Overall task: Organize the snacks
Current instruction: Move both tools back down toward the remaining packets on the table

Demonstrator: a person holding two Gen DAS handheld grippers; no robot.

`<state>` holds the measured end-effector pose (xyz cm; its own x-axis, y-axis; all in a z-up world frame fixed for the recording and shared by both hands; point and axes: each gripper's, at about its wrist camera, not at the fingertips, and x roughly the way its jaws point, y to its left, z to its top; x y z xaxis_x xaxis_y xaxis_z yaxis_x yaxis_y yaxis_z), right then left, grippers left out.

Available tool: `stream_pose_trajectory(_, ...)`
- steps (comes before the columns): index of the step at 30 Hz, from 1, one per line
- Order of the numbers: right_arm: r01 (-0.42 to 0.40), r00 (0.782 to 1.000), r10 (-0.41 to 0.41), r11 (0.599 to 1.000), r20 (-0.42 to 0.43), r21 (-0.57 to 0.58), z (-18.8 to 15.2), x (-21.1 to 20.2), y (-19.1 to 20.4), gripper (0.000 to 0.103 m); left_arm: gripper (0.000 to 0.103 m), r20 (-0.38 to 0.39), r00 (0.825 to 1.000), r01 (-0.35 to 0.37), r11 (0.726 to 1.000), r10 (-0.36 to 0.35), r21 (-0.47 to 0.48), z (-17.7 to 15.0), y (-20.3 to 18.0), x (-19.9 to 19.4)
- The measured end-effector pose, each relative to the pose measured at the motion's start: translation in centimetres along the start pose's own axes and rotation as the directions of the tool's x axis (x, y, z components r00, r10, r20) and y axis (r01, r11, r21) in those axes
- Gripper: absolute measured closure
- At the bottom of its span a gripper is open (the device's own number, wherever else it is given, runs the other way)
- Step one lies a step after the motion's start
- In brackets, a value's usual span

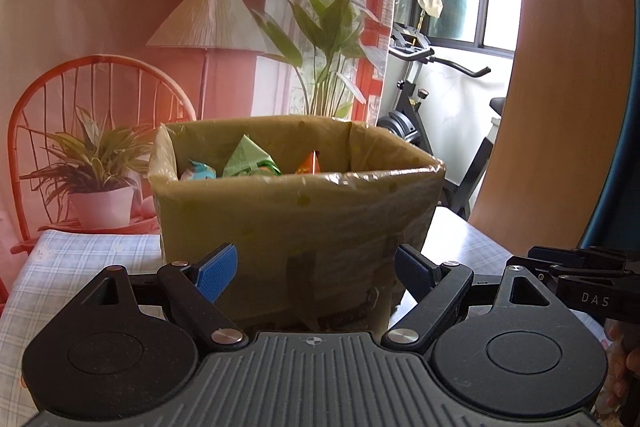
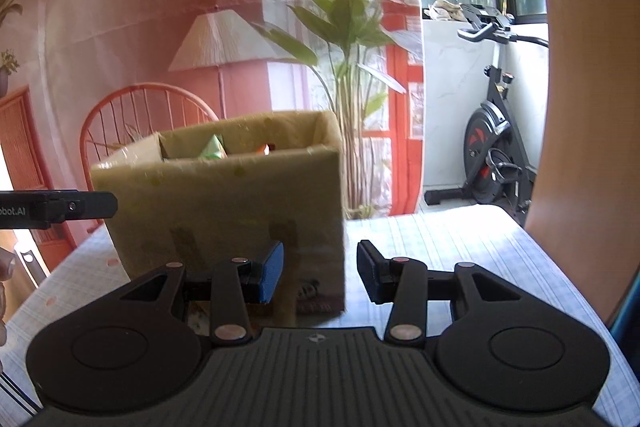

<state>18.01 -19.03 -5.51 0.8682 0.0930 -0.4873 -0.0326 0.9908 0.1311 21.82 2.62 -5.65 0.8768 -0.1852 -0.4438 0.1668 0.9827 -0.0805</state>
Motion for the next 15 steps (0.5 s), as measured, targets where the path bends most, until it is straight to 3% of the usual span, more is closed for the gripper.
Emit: stream_pose_trajectory(15,-0.002,0.994,0.003,1.0,-0.11,0.006,-4.9,0.2,-1.0,0.058,0.015,-0.053,0.998,-0.013,1.0,0.014,0.02,-3.4,0.1,0.7)
